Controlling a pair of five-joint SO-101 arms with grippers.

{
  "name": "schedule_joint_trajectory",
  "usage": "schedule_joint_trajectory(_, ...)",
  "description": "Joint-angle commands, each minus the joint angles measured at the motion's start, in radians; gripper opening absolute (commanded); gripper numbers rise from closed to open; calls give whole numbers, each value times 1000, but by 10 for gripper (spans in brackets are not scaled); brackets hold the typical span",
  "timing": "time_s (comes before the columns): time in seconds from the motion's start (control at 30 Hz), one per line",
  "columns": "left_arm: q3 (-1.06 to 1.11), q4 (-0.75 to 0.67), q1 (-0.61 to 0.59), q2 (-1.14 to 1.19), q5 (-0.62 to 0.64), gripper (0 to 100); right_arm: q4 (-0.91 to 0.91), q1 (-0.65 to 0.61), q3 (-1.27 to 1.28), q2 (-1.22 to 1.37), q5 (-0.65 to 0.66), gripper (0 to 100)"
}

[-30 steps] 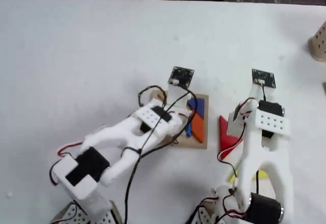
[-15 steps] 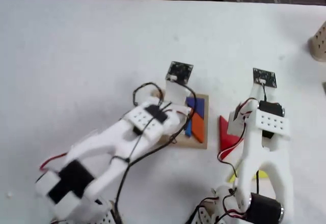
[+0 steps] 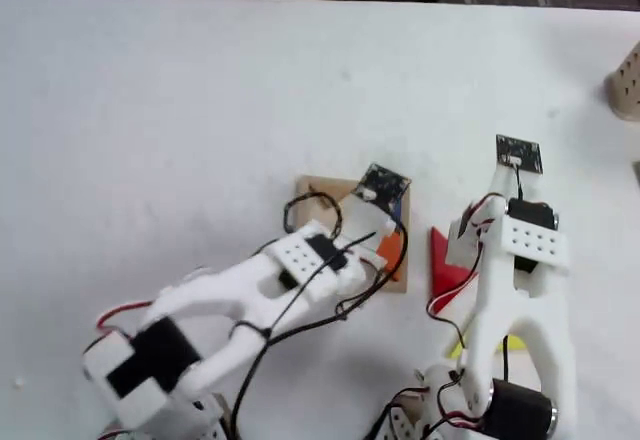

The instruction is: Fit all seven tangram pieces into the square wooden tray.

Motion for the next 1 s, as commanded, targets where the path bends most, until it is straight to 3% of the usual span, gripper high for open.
schedule_joint_trajectory(0.0, -100, 6, 13, 50, -11, 22, -13, 8, -5, -36, 12, 22)
schedule_joint_trajectory(0.53, -167, -100, -45, 130, -9, 22, -13, 8, -5, -36, 12, 23)
schedule_joint_trajectory(0.77, -170, -34, -39, 107, -11, 22, -15, 8, -3, -36, 12, 23)
schedule_joint_trajectory(0.97, -77, 14, -61, -81, -11, 22, -27, 8, -2, -36, 12, 23)
